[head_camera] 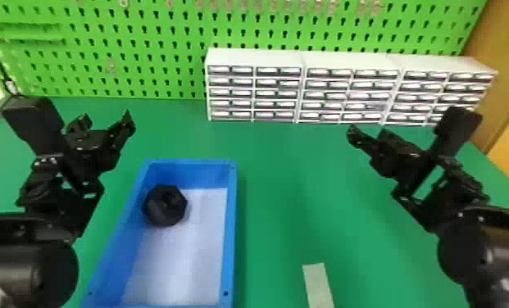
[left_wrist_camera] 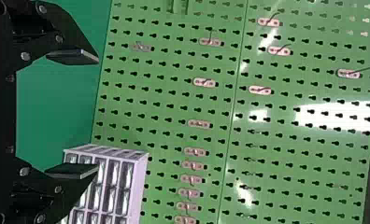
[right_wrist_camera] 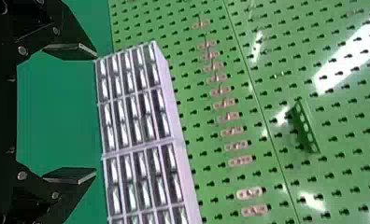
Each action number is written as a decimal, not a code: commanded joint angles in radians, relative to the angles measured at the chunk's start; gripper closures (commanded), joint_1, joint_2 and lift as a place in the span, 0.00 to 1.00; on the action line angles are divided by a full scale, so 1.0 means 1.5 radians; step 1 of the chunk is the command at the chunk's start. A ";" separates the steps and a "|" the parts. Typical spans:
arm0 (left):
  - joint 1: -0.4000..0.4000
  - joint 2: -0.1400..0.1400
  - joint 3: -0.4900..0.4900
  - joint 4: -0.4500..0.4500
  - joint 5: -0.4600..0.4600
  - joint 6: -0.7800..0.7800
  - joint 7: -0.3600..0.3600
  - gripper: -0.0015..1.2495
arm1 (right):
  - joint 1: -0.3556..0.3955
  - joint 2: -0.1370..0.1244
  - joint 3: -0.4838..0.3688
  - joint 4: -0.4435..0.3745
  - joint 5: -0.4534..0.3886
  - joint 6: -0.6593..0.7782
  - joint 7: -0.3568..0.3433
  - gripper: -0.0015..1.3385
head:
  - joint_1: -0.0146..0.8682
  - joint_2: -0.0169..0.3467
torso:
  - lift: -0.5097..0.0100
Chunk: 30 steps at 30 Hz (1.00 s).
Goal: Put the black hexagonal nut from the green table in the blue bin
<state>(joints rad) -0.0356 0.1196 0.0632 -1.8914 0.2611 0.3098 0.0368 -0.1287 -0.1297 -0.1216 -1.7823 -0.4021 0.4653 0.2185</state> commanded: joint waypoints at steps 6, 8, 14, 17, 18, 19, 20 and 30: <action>0.000 0.000 0.002 0.000 0.005 0.000 0.000 0.35 | 0.015 0.000 -0.067 -0.003 0.003 -0.001 0.001 0.29 | 0.80 0.07 | 0.79; 0.000 0.000 0.002 0.000 0.006 0.000 0.000 0.35 | 0.019 -0.005 -0.076 -0.004 0.003 -0.001 0.001 0.29 | 0.80 0.07 | 0.79; 0.001 0.000 0.003 0.000 0.008 0.000 0.000 0.35 | 0.033 -0.006 -0.103 -0.004 0.015 -0.001 0.001 0.29 | 0.80 0.07 | 0.79; 0.001 0.000 0.002 0.000 0.009 0.000 0.000 0.35 | 0.041 -0.004 -0.117 -0.004 0.015 -0.001 0.001 0.29 | 0.80 0.07 | 0.79; 0.001 0.000 0.002 0.000 0.009 0.000 0.000 0.35 | 0.043 -0.002 -0.122 -0.004 0.015 -0.001 0.001 0.29 | 0.80 0.07 | 0.79; 0.001 0.000 0.002 0.000 0.009 0.000 0.000 0.35 | 0.047 0.000 -0.129 -0.004 0.015 0.000 0.001 0.29 | 0.80 0.07 | 0.79; 0.001 0.000 0.002 0.000 0.009 -0.001 0.000 0.35 | 0.049 0.002 -0.134 -0.004 0.015 -0.001 0.001 0.29 | 0.80 0.07 | 0.79; -0.002 0.000 0.001 0.000 0.009 0.000 0.000 0.35 | 0.060 0.013 -0.164 -0.004 0.024 -0.001 0.001 0.29 | 0.80 0.07 | 0.79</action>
<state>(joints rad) -0.0356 0.1196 0.0657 -1.8914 0.2746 0.3091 0.0368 -0.0422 -0.1106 -0.3576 -1.7887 -0.3679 0.4636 0.2193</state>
